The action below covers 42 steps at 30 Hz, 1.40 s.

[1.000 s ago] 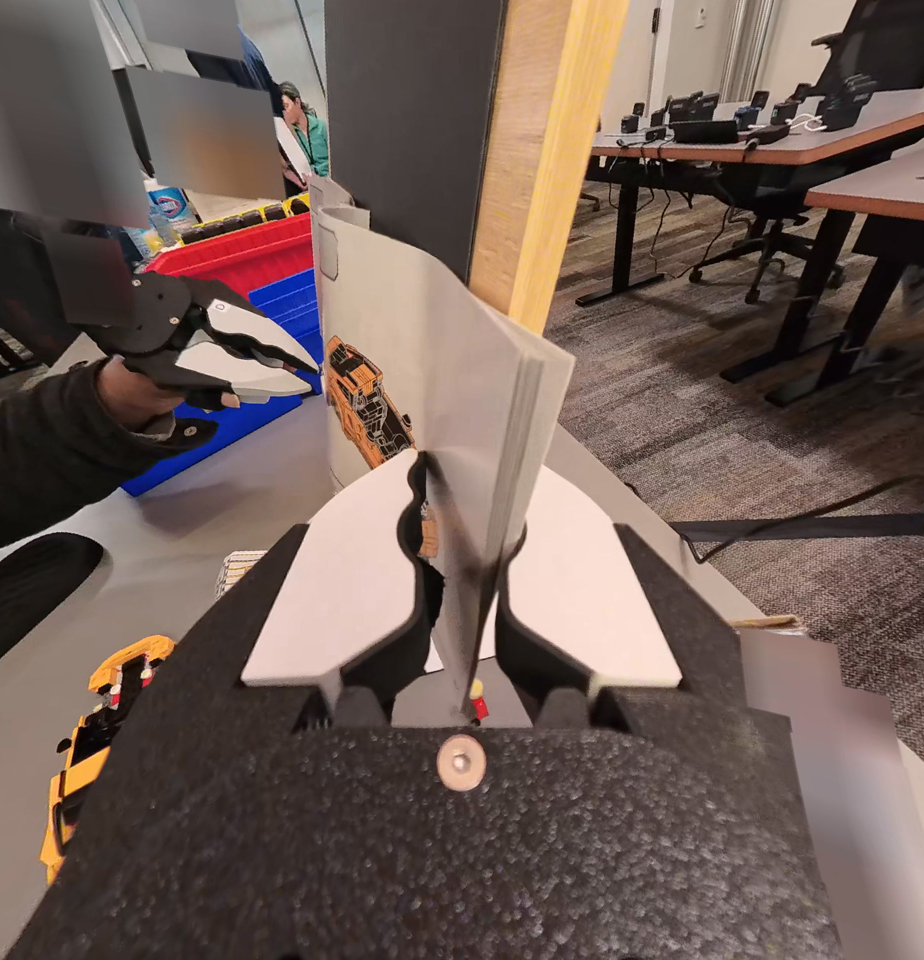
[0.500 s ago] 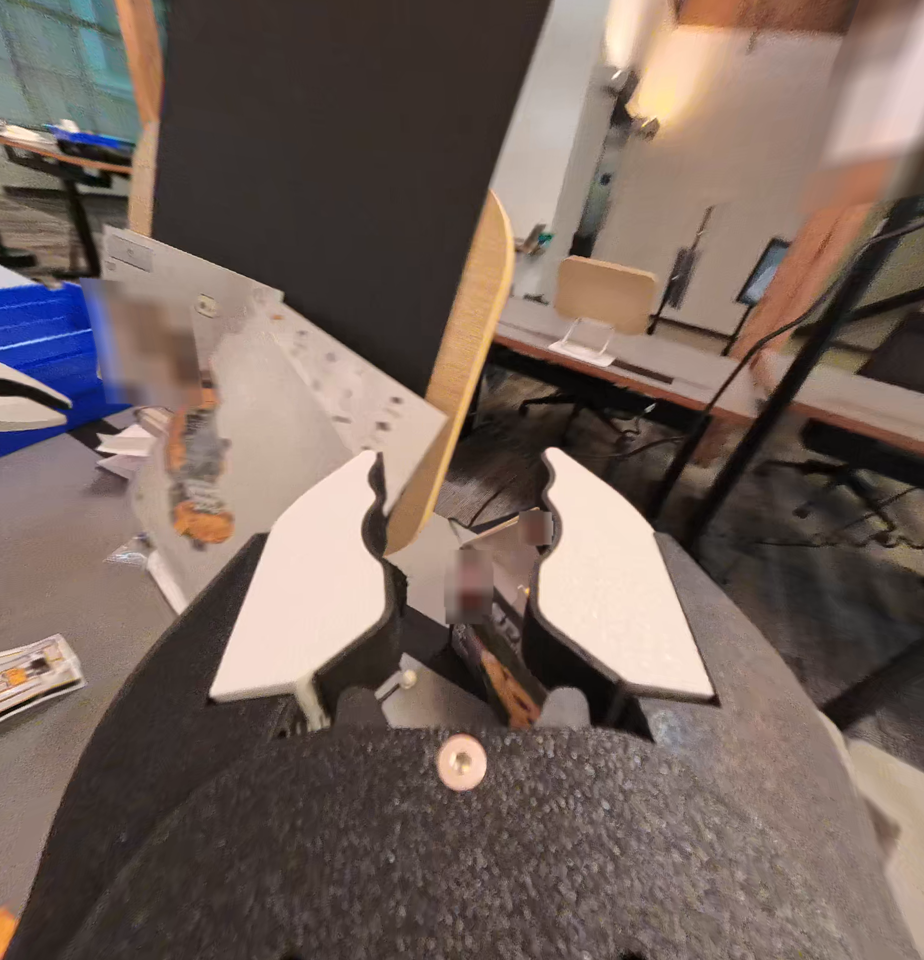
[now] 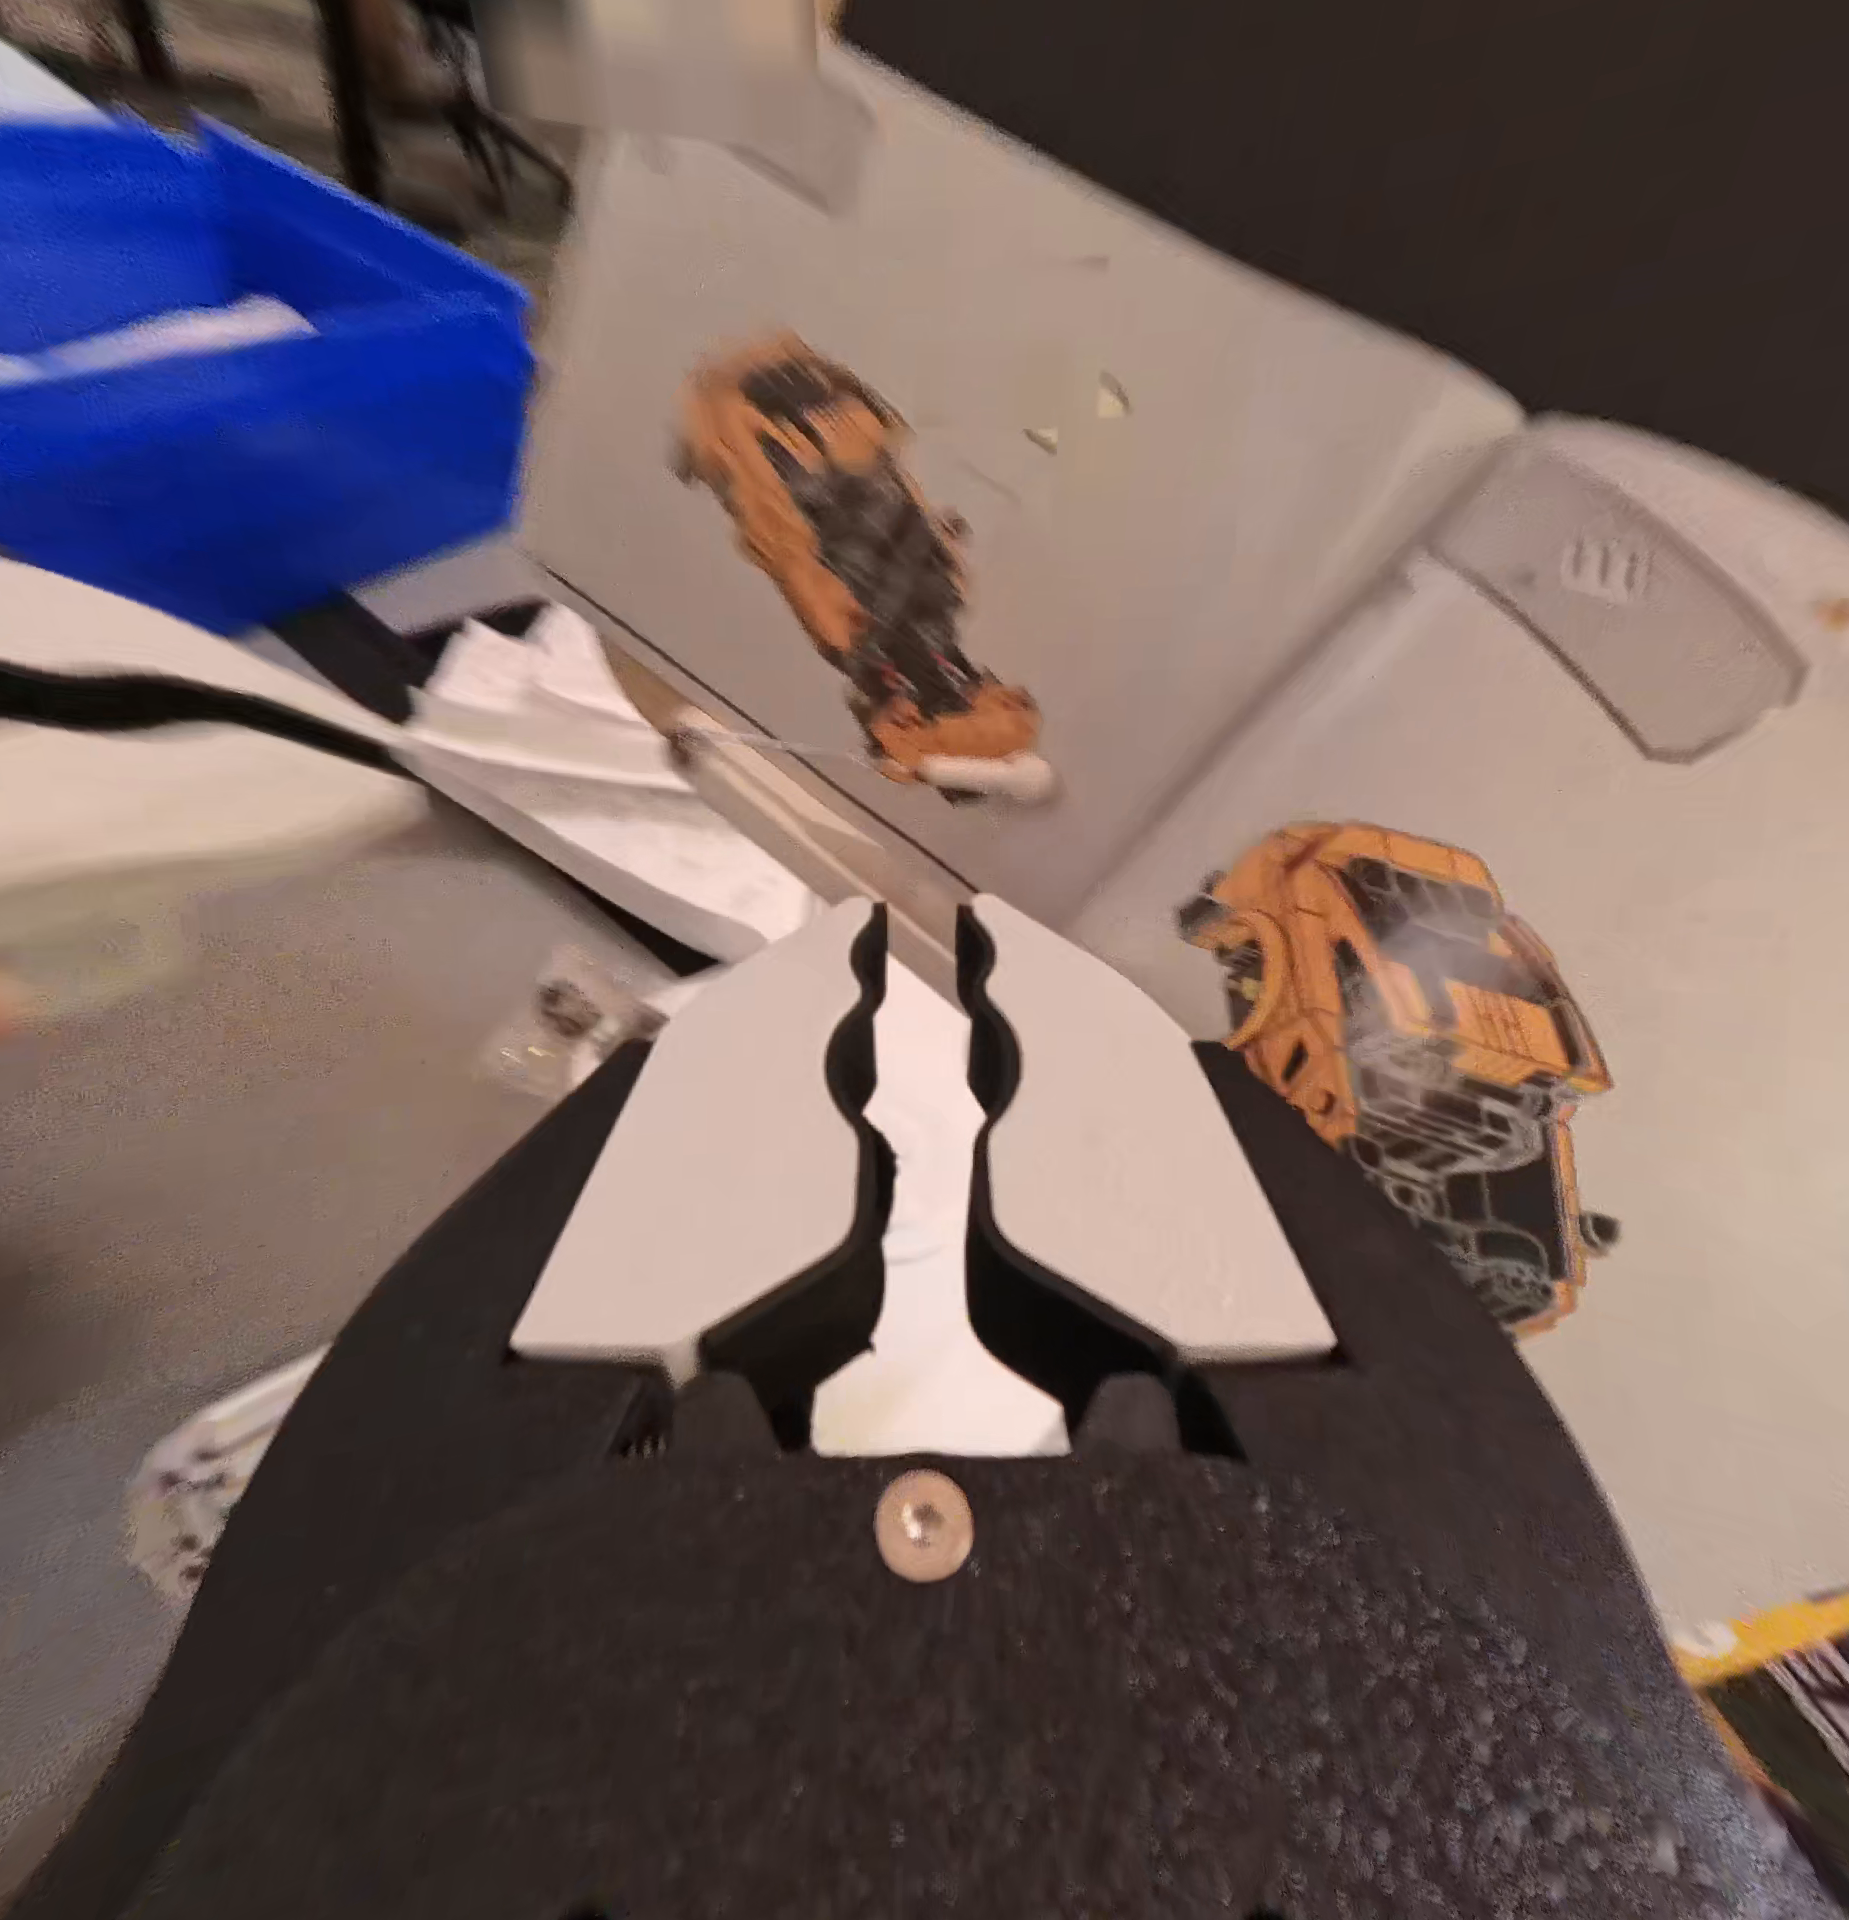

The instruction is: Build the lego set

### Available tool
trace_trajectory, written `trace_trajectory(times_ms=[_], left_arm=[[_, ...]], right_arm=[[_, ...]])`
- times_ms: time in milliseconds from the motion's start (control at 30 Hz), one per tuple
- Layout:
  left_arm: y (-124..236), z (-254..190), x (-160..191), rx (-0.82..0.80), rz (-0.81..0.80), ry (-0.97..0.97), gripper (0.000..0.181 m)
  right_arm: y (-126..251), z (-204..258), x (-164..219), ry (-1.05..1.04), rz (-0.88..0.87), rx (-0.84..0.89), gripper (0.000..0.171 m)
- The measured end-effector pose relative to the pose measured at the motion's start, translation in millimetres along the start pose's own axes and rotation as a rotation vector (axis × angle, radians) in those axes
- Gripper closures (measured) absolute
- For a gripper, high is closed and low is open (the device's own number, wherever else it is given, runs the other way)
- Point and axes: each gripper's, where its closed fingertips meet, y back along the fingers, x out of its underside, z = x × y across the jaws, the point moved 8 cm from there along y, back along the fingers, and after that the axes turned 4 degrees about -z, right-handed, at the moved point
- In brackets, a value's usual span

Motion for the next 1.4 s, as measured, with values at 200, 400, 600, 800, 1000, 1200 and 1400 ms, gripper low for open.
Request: trace_trajectory(times_ms=[200,400,600,800,1000,1200,1400], left_arm=[[14.0,18.7,-7.0,-0.062,-0.077,0.043,0.180],[5.7,25.0,-17.6,-0.104,-0.075,0.001,0.181],[-22.5,49.2,-62.1,-0.207,-0.084,-0.059,0.181],[-27.6,55.9,-72.1,-0.225,-0.070,-0.077,0.181],[32.1,37.5,-94.4,-0.082,0.040,-0.023,0.181],[162.7,48.5,-116.0,-0.171,0.195,-0.195,0.181],[248.0,125.0,-53.3,-0.255,0.782,-0.193,0.177]], right_arm=[[11.6,-69.7,37.1,0.106,0.062,0.193,0.171],[13.8,-71.5,54.4,0.100,-0.036,0.166,0.163],[26.5,-72.1,66.4,0.058,-0.096,0.169,0.161],[43.0,-70.9,71.3,0.009,-0.130,0.155,0.161],[69.4,-55.2,74.7,-0.035,-0.171,0.074,0.161],[122.6,-36.7,96.3,-0.071,-0.184,-0.058,0.161],[161.0,-34.2,139.0,-0.178,-0.112,-0.101,0.164]])
